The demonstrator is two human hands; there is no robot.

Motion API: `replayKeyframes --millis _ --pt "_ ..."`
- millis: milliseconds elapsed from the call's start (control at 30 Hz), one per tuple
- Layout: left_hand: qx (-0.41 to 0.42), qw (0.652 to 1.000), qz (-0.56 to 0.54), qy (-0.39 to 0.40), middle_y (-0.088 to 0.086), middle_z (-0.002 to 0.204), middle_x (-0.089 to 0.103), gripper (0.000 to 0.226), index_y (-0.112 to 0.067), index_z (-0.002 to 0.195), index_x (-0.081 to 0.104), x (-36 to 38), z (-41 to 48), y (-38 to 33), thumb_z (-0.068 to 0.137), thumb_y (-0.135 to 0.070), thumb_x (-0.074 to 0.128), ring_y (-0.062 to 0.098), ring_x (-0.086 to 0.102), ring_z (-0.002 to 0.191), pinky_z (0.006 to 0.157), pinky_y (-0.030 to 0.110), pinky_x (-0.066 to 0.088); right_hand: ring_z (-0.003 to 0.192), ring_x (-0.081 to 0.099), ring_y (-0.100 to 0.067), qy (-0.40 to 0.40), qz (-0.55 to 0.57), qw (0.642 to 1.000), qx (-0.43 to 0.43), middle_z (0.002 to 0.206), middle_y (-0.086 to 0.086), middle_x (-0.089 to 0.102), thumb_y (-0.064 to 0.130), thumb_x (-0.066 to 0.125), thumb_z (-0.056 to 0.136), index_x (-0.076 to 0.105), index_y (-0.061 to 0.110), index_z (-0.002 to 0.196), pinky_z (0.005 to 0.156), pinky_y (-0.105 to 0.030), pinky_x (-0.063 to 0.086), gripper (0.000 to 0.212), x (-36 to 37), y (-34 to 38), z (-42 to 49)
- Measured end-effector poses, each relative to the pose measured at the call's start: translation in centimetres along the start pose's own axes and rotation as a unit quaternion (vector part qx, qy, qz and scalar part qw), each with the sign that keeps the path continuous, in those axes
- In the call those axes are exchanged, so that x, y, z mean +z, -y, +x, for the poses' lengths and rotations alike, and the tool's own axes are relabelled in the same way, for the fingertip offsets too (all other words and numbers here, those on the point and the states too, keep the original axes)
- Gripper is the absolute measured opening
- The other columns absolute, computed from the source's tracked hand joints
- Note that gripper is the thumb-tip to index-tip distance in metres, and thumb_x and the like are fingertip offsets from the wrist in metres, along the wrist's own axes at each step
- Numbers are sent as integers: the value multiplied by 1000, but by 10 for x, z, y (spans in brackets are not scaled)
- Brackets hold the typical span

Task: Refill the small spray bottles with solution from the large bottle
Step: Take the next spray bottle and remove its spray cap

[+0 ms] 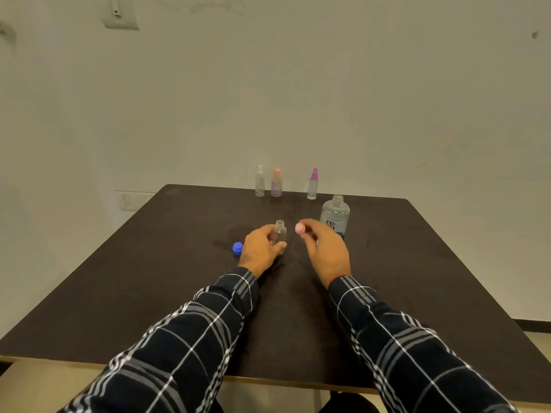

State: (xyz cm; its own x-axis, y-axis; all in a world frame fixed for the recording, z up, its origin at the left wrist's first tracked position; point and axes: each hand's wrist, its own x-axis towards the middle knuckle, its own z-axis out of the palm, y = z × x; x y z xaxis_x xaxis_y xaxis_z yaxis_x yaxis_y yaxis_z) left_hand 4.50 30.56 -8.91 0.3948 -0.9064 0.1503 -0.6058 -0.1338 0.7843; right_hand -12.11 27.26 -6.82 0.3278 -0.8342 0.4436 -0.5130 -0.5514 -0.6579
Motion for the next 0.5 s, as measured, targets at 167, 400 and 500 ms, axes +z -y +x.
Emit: replayKeyframes --millis 167,400,500 --pt "10 1000 -9 -9 -4 99 64 39 -20 126 65 1 -1 0 88 -20 75 11 59 91 91 32 53 104 62 -13 118 -120 986 6 109 7 68 33 57 98 65 30 115 89 -34 52 19 8 -7 -4" --pt "5 1000 -6 -2 -1 109 66 38 -20 128 62 -1 -2 -2 91 -21 71 12 60 98 95 32 51 113 59 -19 185 -212 959 29 119 3 67 31 57 97 65 33 120 96 -43 52 24 8 -18 1" --pt "8 1000 -12 -2 -6 105 63 39 -20 129 62 -2 -2 -1 91 -21 71 9 58 96 93 28 49 91 61 -13 29 -191 980 40 97 8 67 36 53 97 62 32 104 77 -35 55 12 -2 -16 -6"
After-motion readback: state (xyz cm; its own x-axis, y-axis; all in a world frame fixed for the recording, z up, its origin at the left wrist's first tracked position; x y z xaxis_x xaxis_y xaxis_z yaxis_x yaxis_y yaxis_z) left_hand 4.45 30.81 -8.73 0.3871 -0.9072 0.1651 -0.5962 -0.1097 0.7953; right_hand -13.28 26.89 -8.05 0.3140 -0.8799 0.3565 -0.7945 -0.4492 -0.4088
